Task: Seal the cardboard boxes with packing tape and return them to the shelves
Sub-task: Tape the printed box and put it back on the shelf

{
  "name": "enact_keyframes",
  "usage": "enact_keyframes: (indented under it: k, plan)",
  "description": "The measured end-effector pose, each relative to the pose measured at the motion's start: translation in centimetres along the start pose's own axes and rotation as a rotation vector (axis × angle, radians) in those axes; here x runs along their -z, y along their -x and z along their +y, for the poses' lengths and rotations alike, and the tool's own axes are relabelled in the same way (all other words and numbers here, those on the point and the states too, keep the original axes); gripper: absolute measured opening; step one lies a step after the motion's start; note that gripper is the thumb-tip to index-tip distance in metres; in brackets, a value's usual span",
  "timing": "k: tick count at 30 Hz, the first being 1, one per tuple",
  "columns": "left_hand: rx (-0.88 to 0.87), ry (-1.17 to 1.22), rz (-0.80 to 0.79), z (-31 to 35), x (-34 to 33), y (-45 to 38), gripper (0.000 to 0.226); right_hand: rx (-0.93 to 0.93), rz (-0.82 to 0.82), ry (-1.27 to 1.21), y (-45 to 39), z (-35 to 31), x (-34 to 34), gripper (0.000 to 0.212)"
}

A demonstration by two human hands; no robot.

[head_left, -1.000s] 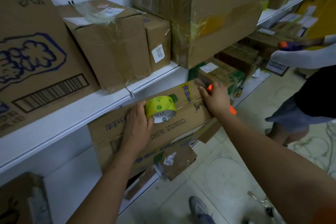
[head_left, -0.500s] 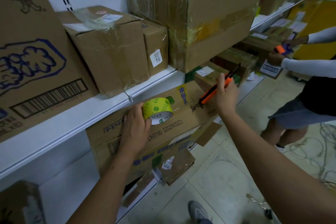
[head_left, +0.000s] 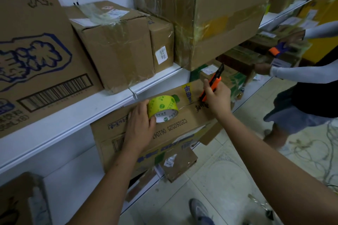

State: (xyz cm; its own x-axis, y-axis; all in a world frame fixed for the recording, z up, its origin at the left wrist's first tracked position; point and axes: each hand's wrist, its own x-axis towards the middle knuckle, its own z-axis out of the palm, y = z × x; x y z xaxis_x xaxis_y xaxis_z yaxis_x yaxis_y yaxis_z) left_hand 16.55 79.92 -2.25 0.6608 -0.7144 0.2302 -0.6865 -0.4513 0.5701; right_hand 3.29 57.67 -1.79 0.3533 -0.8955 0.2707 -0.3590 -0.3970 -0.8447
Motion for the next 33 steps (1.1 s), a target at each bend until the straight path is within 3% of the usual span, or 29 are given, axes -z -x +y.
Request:
enact_keyframes:
  k: [6,10,13,15,18,22,26,33]
  plan:
    - [0.005,-0.058,-0.018,-0.8,-0.2,-0.8,0.034,-0.052,-0.066,-0.098,2.2,-0.5,-1.3,0.067]
    - [0.035,-0.101,-0.019,-1.1,-0.3,-1.2,0.038,-0.184,-0.109,-0.235,3.1,-0.7,-2.4,0.047]
    - [0.052,-0.17,0.007,-0.7,-0.4,-1.2,0.054,-0.096,-0.188,-0.134,3.9,-0.5,-3.8,0.04]
    - [0.067,-0.174,0.025,-0.6,-0.5,-1.1,0.053,-0.046,-0.155,-0.056,4.0,-0.4,-4.7,0.045]
    - [0.086,-0.118,0.048,-0.7,-0.5,-1.2,0.046,-0.129,-0.103,-0.089,3.7,-0.4,-5.2,0.051]
    - [0.1,-0.036,0.071,-0.4,-0.2,-0.9,0.04,-0.11,-0.093,-0.055,3.7,0.1,-5.3,0.06]
    - [0.151,0.07,0.146,-0.1,0.1,-0.6,0.028,-0.078,-0.09,-0.027,3.8,0.2,-5.6,0.055]
    - [0.216,0.212,0.36,0.1,0.7,0.6,0.034,0.066,-0.094,0.13,4.1,-0.1,-6.0,0.046]
